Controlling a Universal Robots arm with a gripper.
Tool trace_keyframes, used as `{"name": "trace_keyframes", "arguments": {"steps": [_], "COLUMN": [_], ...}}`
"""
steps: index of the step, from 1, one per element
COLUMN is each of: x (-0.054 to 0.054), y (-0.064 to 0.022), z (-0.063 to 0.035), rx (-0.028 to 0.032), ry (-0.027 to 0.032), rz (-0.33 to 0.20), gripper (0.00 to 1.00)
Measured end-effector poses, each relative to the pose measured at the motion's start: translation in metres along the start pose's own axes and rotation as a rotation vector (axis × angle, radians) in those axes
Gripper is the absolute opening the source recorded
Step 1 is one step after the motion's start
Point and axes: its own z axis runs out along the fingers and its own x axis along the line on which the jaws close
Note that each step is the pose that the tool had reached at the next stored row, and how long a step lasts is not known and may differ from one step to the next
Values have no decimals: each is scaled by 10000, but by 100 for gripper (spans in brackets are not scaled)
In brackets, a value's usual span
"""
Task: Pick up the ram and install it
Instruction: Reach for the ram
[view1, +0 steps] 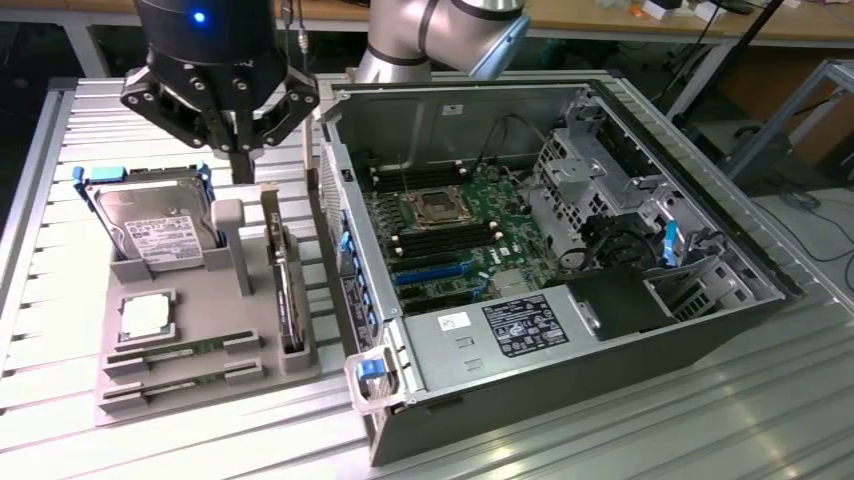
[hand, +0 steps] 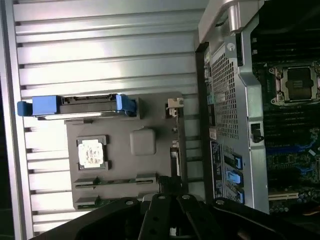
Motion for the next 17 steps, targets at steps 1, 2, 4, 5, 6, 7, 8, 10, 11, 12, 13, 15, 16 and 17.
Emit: {"name": "trace_keyframes", "arguments": {"steps": [1,2,4,5,6,7,8,10,11,12,13,15,16,17], "x": [37,75,200,270,360,462,540,611,611,611,611,611,611,611], "y": [-10,-21,-56,-76,-96,-114,-126,-133,-133,-133,-133,-133,-133,-133], "z": [-1,-2,-6,-7,-10,-12,-14,-14,-14,-15,-15,-15,-15,-15], "rx": [0,-1,0,-1,1,0,1,-1,-1,0,0,0,0,-1], "ry": [0,-1,0,-1,0,0,1,-1,-1,-1,-1,0,0,-1], "rz": [1,2,0,0,1,1,0,1,1,0,0,0,0,0], "gripper": [10,10,10,10,10,10,10,10,10,10,10,10,10,10]}}
